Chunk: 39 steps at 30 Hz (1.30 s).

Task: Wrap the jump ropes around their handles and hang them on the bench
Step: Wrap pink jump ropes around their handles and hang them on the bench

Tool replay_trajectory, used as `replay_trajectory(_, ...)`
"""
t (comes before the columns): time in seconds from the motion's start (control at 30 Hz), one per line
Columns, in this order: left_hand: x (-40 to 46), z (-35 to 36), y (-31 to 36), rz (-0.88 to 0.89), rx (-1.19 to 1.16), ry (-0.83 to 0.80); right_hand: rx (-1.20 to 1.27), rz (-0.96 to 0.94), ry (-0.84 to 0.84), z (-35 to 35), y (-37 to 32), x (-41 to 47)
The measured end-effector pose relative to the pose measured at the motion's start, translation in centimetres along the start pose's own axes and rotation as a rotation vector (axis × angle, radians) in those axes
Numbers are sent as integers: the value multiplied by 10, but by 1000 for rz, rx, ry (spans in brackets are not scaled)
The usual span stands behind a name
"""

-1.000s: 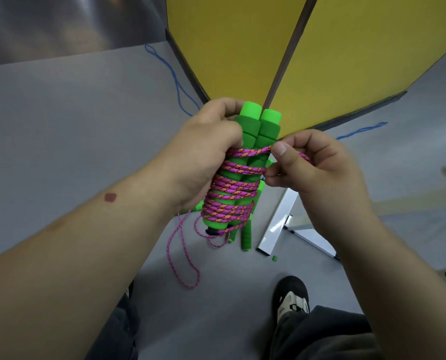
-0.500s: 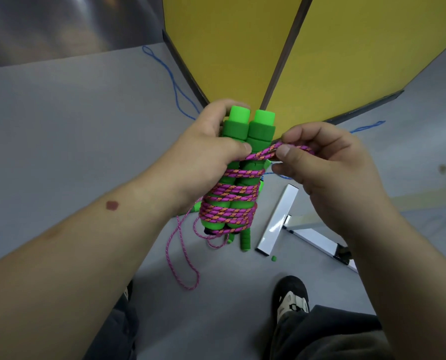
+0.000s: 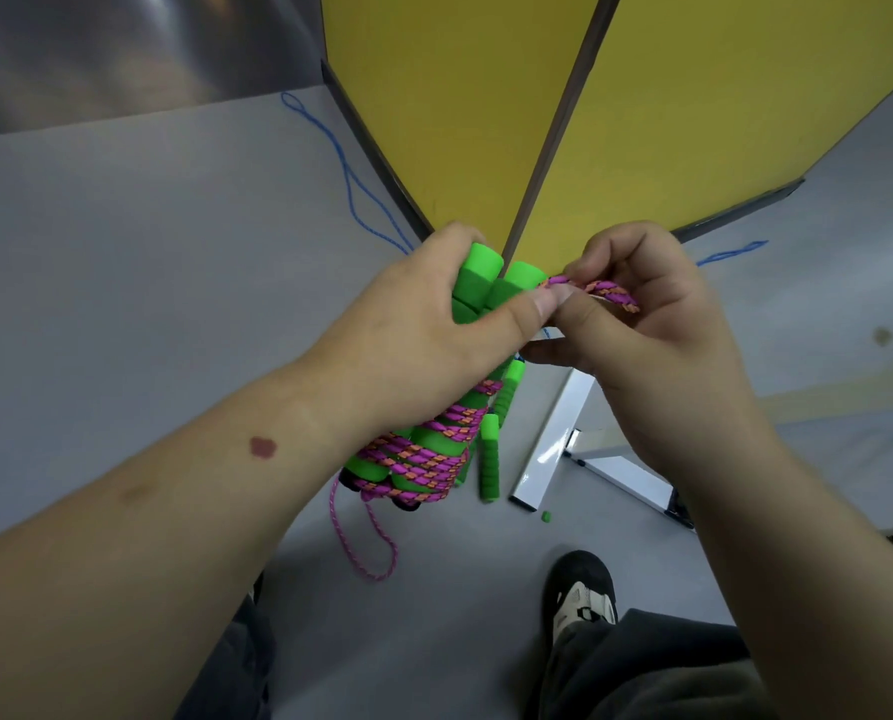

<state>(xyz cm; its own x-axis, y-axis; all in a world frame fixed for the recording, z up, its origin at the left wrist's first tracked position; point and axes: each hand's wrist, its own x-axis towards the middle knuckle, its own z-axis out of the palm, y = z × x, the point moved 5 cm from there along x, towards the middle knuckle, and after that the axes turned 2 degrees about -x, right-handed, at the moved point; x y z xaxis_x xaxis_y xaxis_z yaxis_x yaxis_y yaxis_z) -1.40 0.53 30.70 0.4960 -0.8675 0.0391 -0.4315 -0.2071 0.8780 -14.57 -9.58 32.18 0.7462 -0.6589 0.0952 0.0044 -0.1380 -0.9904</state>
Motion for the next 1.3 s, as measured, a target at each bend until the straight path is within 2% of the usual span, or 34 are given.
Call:
replay_trajectory(0.1, 0, 1, -1, 16, 75, -3, -79, -32, 41, 0, -2, -2)
replay_trajectory(0.3, -4, 1, 7, 68, 31, -69, -49, 18, 114, -6, 1, -1)
replay_trajectory(0.53, -6, -1, 12, 144, -252, -93, 182, 228, 13, 2, 11, 1)
replay_trajectory(0.67, -4, -2, 8, 110, -450, -61, 242, 318, -47, 7, 15, 0)
replay_trajectory(0.8, -1, 3, 3, 44, -553, -29, 301, 321, -60, 8, 10, 0)
replay_trajectory(0.87, -1, 3, 1, 31, -475, 21, 295, 311, -43, 7, 9, 1)
replay_trajectory(0.97, 0, -1, -1, 38, -174, 153, 270, 294, -34, 9, 9, 1)
replay_trajectory(1.03, 1, -2, 0, 56, -61, 211, 256, 267, -30, 12, 9, 0)
replay_trajectory(1.13, 1, 2, 4, 55, -54, 216, 227, 233, 20, 11, 8, 1)
replay_trajectory(1.3, -3, 10, 7, 9, -202, 143, 220, 202, 67, 12, 9, -1)
